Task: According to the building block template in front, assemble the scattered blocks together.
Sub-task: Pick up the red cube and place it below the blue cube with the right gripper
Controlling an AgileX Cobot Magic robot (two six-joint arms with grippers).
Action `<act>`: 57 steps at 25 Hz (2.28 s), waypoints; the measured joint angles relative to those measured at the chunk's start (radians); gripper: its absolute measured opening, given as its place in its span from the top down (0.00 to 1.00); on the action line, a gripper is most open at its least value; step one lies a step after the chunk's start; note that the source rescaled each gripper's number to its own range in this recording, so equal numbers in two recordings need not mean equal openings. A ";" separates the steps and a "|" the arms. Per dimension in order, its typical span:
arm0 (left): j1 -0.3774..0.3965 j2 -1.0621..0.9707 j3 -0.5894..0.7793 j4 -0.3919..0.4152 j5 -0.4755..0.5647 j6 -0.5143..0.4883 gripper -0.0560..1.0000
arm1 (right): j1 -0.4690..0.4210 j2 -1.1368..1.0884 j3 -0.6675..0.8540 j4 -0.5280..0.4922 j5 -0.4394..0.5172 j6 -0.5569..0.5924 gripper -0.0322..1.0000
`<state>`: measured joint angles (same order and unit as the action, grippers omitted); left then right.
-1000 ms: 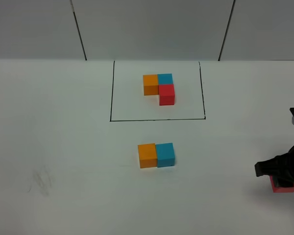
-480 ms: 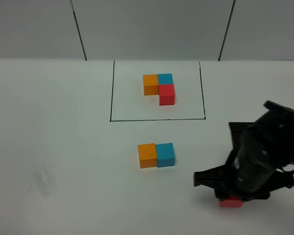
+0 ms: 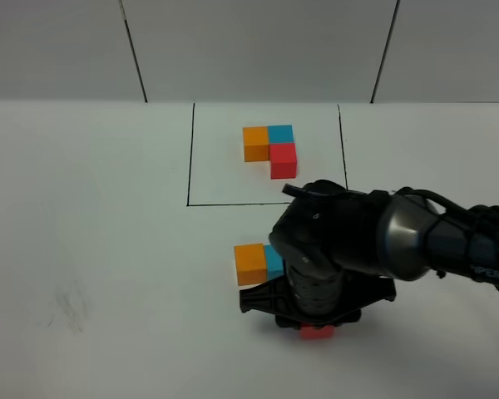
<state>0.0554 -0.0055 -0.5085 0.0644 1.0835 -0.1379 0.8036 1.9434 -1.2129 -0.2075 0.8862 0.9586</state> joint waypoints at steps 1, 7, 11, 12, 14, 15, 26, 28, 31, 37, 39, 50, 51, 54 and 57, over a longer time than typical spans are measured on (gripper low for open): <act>0.000 0.000 0.000 0.000 0.000 0.000 0.33 | 0.010 0.014 -0.011 -0.008 -0.015 0.008 0.72; 0.000 0.000 0.000 0.000 0.000 0.000 0.33 | 0.020 0.077 -0.070 -0.023 -0.042 0.017 0.72; 0.000 0.000 0.000 0.000 0.000 0.000 0.33 | 0.020 0.091 -0.081 -0.039 -0.041 0.033 0.72; 0.000 0.000 0.000 0.000 0.000 0.000 0.33 | 0.020 0.091 -0.081 -0.046 -0.041 0.040 0.72; 0.000 0.000 0.000 0.000 0.000 0.000 0.33 | 0.020 0.091 -0.082 -0.050 -0.042 0.049 0.72; 0.000 0.000 0.000 0.000 0.000 0.000 0.33 | 0.020 0.091 -0.082 -0.053 -0.042 0.049 0.72; 0.000 0.000 0.000 0.000 0.000 0.000 0.33 | 0.020 0.091 -0.082 -0.071 -0.085 0.027 0.72; 0.000 0.000 0.000 0.000 0.000 0.000 0.33 | 0.020 0.091 -0.082 -0.072 -0.095 0.019 0.72; 0.000 0.000 0.000 0.000 0.000 0.000 0.33 | 0.020 0.091 -0.082 -0.073 -0.106 0.016 0.72; 0.000 0.000 0.000 0.000 0.000 0.000 0.33 | 0.020 0.091 -0.082 -0.081 -0.110 0.016 0.72; 0.000 0.000 0.000 0.000 0.000 0.000 0.33 | 0.020 0.091 -0.082 -0.088 -0.111 0.019 0.72; 0.000 0.000 0.000 0.000 0.000 0.000 0.33 | 0.020 0.108 -0.090 -0.112 -0.136 0.027 0.72; 0.000 0.000 0.000 0.000 0.000 0.000 0.33 | 0.020 0.110 -0.091 -0.114 -0.137 0.027 0.72; 0.000 0.000 0.000 0.000 0.000 0.000 0.33 | 0.020 0.123 -0.111 -0.116 -0.122 0.027 0.72; 0.000 0.000 0.000 0.000 0.000 0.000 0.33 | 0.020 0.148 -0.159 -0.113 -0.062 0.027 0.72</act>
<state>0.0554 -0.0055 -0.5085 0.0644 1.0835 -0.1379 0.8235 2.0916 -1.3722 -0.3206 0.8247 0.9861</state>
